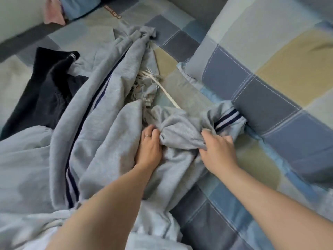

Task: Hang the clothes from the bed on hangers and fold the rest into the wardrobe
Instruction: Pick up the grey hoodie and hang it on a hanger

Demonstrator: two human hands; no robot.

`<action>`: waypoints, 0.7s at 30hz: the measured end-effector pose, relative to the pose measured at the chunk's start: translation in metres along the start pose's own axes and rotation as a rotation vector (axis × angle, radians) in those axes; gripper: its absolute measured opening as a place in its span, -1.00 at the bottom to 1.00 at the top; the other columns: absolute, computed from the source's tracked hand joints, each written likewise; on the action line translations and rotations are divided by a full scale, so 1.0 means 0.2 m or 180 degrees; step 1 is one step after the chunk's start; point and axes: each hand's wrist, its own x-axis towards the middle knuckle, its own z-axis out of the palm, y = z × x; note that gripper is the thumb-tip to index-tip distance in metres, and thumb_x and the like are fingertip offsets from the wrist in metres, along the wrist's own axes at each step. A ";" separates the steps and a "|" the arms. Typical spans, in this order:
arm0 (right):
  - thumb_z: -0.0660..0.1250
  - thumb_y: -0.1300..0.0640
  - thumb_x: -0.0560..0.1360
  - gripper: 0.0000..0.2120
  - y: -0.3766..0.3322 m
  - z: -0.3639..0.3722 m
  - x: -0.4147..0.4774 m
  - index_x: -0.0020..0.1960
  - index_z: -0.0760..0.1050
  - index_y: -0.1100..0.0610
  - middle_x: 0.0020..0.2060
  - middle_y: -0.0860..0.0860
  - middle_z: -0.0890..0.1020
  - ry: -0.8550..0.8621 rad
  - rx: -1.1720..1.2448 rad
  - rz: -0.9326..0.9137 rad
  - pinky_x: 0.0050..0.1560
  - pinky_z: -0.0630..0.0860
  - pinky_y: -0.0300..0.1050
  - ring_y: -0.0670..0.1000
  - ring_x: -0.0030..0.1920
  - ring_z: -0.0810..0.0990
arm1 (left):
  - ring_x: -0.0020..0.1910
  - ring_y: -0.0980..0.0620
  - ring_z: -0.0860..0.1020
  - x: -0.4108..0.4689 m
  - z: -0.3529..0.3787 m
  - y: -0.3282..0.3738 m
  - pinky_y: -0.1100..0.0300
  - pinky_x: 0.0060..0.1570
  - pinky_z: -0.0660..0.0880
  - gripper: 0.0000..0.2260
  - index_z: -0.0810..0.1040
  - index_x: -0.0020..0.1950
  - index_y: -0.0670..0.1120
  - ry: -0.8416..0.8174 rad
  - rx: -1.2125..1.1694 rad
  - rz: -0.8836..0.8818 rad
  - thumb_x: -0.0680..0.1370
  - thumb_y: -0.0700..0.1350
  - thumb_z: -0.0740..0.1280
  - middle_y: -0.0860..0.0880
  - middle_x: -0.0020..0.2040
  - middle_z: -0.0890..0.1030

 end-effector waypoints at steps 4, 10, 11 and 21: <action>0.35 0.24 0.46 -0.77 0.02 -0.34 -0.40 0.03 0.39 0.04 -0.11 0.00 0.65 -0.0160 0.0202 0.0135 -0.07 0.21 -0.01 0.17 0.00 0.59 | 0.16 -0.22 0.46 -0.59 -0.21 0.30 -0.08 0.07 0.39 -0.81 0.47 0.06 -0.15 -0.0275 0.0466 -0.0418 0.50 -0.10 0.22 -0.13 0.16 0.51; 0.31 0.24 0.50 -0.79 0.00 -0.98 -1.11 0.00 0.34 0.00 -0.07 0.00 0.60 -0.0250 0.0474 0.0084 -0.10 0.24 -0.02 0.19 0.01 0.54 | -0.06 -0.24 0.46 -1.27 -0.79 0.86 0.01 -0.21 0.30 -0.83 0.35 -0.18 -0.15 -0.0180 -0.0043 -0.0515 0.42 -0.34 0.32 -0.19 -0.12 0.48; 0.31 0.25 0.50 -0.80 -0.01 -1.10 -1.23 0.00 0.36 0.00 -0.11 -0.02 0.54 -0.0224 0.0572 0.0076 -0.14 0.22 -0.05 0.18 -0.04 0.52 | -0.09 -0.22 0.45 -1.37 -0.90 0.95 0.02 -0.23 0.29 -0.81 0.32 -0.19 -0.14 -0.0085 -0.0051 -0.0564 0.41 -0.35 0.31 -0.16 -0.13 0.46; 0.25 0.19 0.57 -0.81 -0.17 -1.95 -1.81 -0.19 0.29 0.09 -0.14 0.04 0.49 -0.0484 0.1443 -0.0111 -0.28 0.31 -0.04 0.11 -0.14 0.44 | -0.26 -0.05 0.33 -1.99 -1.64 1.58 0.05 -0.33 0.19 -0.73 0.24 -0.26 -0.04 0.0879 -0.0781 -0.1102 0.39 -0.39 0.22 -0.04 -0.25 0.40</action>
